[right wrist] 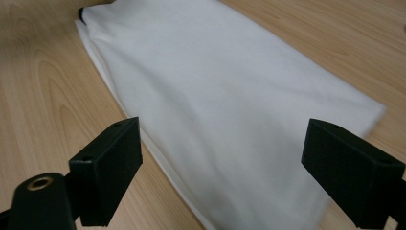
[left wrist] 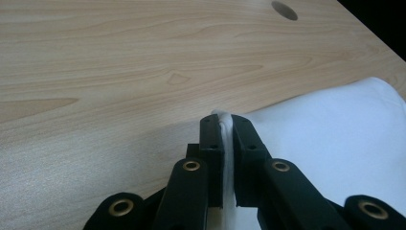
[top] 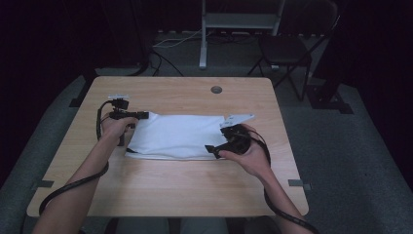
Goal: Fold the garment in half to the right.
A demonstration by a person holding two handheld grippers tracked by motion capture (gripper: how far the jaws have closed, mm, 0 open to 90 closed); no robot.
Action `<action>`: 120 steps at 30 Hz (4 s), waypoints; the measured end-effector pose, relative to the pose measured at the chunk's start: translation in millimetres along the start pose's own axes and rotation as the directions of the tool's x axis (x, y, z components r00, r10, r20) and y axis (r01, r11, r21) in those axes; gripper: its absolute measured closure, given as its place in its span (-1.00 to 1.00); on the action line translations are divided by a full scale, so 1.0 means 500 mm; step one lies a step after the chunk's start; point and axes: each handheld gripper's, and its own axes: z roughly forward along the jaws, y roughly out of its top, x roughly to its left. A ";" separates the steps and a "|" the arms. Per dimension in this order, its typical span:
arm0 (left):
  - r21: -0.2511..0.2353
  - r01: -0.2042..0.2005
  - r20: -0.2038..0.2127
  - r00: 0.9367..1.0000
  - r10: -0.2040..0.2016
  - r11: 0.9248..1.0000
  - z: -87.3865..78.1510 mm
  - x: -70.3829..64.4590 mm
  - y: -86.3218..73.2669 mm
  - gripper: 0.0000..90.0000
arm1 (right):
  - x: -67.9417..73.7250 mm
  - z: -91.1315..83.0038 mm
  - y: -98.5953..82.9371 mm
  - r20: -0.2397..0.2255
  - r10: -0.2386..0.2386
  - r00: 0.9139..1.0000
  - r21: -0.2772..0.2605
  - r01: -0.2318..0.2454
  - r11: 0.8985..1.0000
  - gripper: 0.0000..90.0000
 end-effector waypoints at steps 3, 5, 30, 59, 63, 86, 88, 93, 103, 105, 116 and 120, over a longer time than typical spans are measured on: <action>0.002 -0.010 0.003 1.000 0.010 1.000 -0.008 -0.010 0.004 0.89 | 0.026 0.028 0.025 -0.024 -0.035 0.999 0.005 0.035 0.999 -0.70; 0.009 -0.012 0.008 1.000 0.012 1.000 -0.014 -0.016 0.007 0.89 | 0.040 0.045 0.039 -0.035 -0.055 0.998 0.003 0.055 0.998 -0.69; 0.057 -0.028 -0.002 1.000 0.028 0.998 -0.028 -0.015 0.008 0.88 | 0.232 0.264 0.179 -0.193 -0.298 0.935 0.030 0.309 0.951 -0.48; 0.073 -0.041 -0.012 0.999 0.042 0.996 -0.027 -0.017 0.013 0.88 | 0.277 0.384 0.174 -0.227 -0.330 0.916 0.051 0.349 0.936 -0.07; 0.074 -0.039 -0.007 0.999 0.040 0.997 -0.025 -0.018 0.012 0.88 | 0.279 0.394 0.173 -0.231 -0.336 0.913 0.059 0.358 0.932 0.03; 0.092 -0.060 -0.004 0.998 0.061 0.994 -0.024 -0.031 0.022 0.89 | 0.280 0.371 0.178 -0.173 -0.324 0.930 0.011 0.331 0.944 0.78; 0.095 -0.069 -0.010 0.997 0.071 0.993 -0.027 -0.035 0.026 0.89 | 0.282 0.364 0.183 -0.174 -0.322 0.930 0.000 0.327 0.945 0.78; 0.098 -0.078 -0.018 0.997 0.080 0.992 -0.034 -0.044 0.037 0.89 | 0.286 0.349 0.190 -0.169 -0.301 0.939 -0.030 0.300 0.953 0.78; 0.077 -0.086 -0.032 0.996 0.089 0.993 -0.057 -0.060 0.062 0.89 | 0.287 0.312 0.210 -0.164 -0.277 0.947 -0.089 0.265 0.960 0.78; 0.072 -0.090 -0.034 0.995 0.093 0.993 -0.063 -0.063 0.069 0.89 | 0.284 0.306 0.215 -0.167 -0.270 0.948 -0.100 0.256 0.961 0.78; 0.061 -0.103 -0.052 0.993 0.106 0.993 -0.095 -0.076 0.100 0.89 | 0.279 0.272 0.241 -0.185 -0.245 0.952 -0.165 0.216 0.962 0.79; 0.058 -0.105 -0.064 0.992 0.108 0.993 -0.104 -0.082 0.113 0.89 | 0.277 0.260 0.250 -0.188 -0.241 0.952 -0.181 0.207 0.961 0.79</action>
